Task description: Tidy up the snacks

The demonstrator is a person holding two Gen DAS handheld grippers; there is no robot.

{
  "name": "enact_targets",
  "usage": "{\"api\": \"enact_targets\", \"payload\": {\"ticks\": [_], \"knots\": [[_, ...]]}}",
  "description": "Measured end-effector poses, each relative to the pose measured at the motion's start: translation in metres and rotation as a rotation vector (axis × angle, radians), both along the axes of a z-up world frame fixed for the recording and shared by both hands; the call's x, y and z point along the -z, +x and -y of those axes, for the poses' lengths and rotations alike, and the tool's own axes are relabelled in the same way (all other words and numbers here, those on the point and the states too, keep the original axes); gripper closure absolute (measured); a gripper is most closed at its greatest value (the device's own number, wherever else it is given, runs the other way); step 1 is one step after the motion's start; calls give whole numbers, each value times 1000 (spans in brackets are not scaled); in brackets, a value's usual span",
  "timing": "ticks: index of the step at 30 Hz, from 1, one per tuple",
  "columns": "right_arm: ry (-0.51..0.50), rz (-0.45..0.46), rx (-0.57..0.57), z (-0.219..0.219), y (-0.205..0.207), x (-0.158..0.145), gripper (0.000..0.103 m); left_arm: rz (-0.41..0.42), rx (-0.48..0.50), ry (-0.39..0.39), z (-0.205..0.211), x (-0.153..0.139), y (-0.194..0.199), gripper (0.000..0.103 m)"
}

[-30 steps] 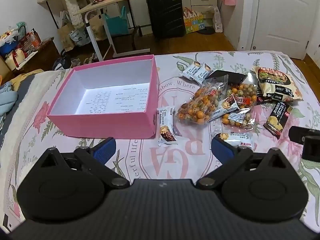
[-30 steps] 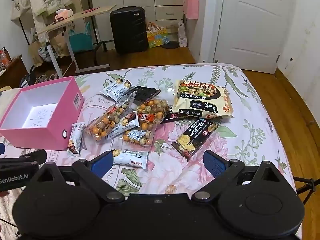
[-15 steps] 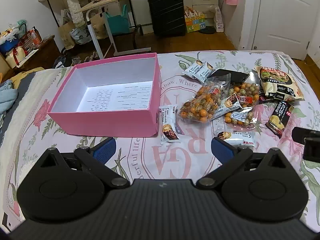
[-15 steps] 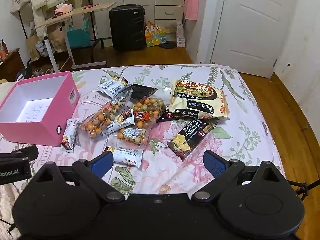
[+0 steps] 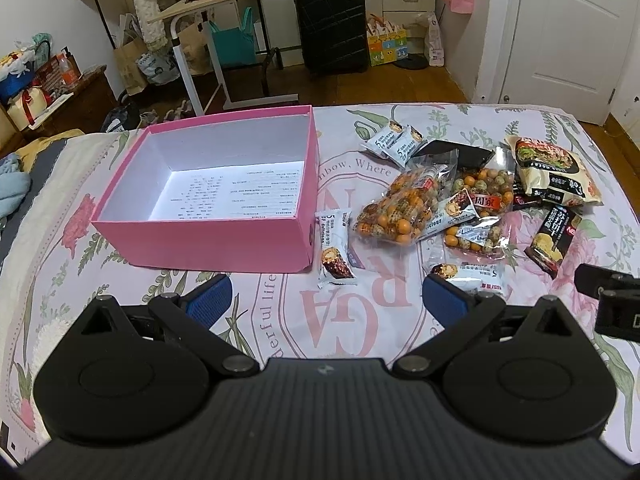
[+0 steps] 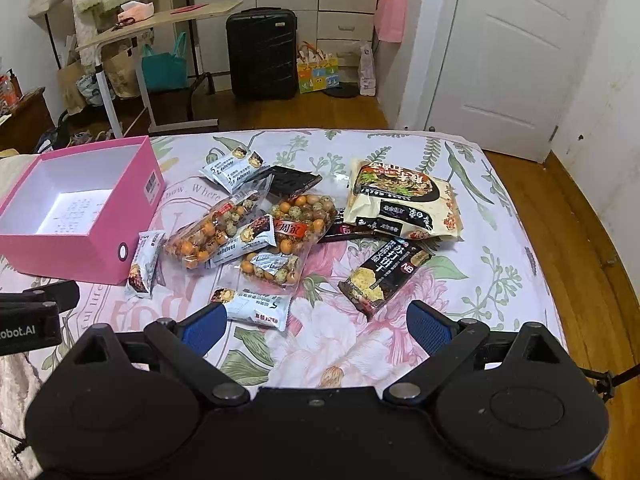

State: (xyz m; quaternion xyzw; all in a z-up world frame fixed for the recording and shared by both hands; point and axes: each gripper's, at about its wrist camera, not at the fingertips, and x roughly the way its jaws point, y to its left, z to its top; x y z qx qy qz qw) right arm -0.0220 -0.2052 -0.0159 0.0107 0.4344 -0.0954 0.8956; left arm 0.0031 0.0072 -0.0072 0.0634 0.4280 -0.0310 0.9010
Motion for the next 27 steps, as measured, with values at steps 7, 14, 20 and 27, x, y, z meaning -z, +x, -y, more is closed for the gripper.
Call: {"api": "enact_targets", "payload": {"ticks": [7,14,20,27], "knots": [[-3,0,-4,-1,0,-1,5,2,2,-8,0,-1,0,0],[-5,-2,-3,-1,0,-1,5,-5,4,-14,-1,-2,-1,0],[-43,15,-26,-5,-3,-2,5,-36,3,-44,-5,0,0,0],[-58,50,-61,-11,-6,-6,5,-40,7,-64,-9,-2,-3,0]]}}
